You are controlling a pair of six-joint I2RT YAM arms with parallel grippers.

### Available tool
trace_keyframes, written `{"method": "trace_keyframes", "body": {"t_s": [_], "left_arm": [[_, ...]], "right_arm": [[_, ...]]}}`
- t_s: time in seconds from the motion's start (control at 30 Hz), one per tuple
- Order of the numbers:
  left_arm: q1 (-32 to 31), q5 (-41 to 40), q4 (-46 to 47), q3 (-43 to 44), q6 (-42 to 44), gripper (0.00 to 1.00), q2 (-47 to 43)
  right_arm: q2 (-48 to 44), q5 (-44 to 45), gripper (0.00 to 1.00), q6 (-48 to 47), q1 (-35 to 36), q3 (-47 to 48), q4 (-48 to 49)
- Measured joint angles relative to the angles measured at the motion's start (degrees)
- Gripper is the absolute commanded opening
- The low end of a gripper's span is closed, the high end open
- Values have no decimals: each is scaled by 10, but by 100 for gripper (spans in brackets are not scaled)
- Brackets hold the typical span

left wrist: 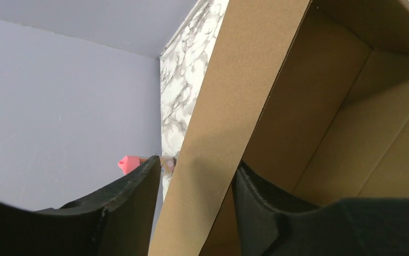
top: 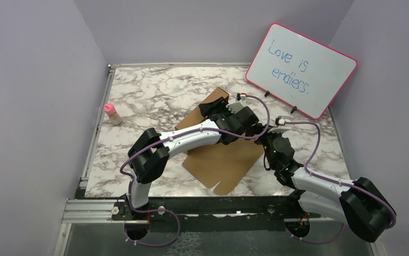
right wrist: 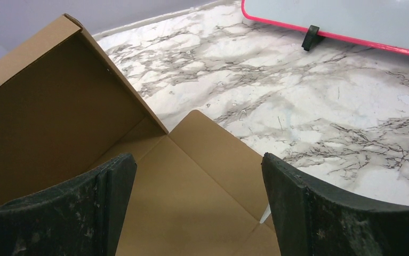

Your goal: Fold the paper box

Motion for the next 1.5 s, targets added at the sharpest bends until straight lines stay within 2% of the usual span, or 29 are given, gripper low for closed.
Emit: {"method": "trace_keyframes", "body": {"t_s": [0.43,0.67,0.8,1.0,1.27,1.5], "left_arm": [[4,-10,0,4,12,24,1],[24,-1,0,4,11,20,0],[47,30,0,5,11,18,-11],[113,128,-1,5,-4,15,-52],[253,320,0,4,-61,13,-112],[348,482,0,-7,-107,13,-115]], "right_arm": [[-29,0,93,-1,0,-3,2],[-81,-6,93,-12,0,-3,-7],[-118,-21,93,-21,0,0,-23],[-181,-44,93,-32,0,23,-78],[-259,-62,93,-61,0,88,-167],[-271,-87,93,-67,0,99,-207]]}}
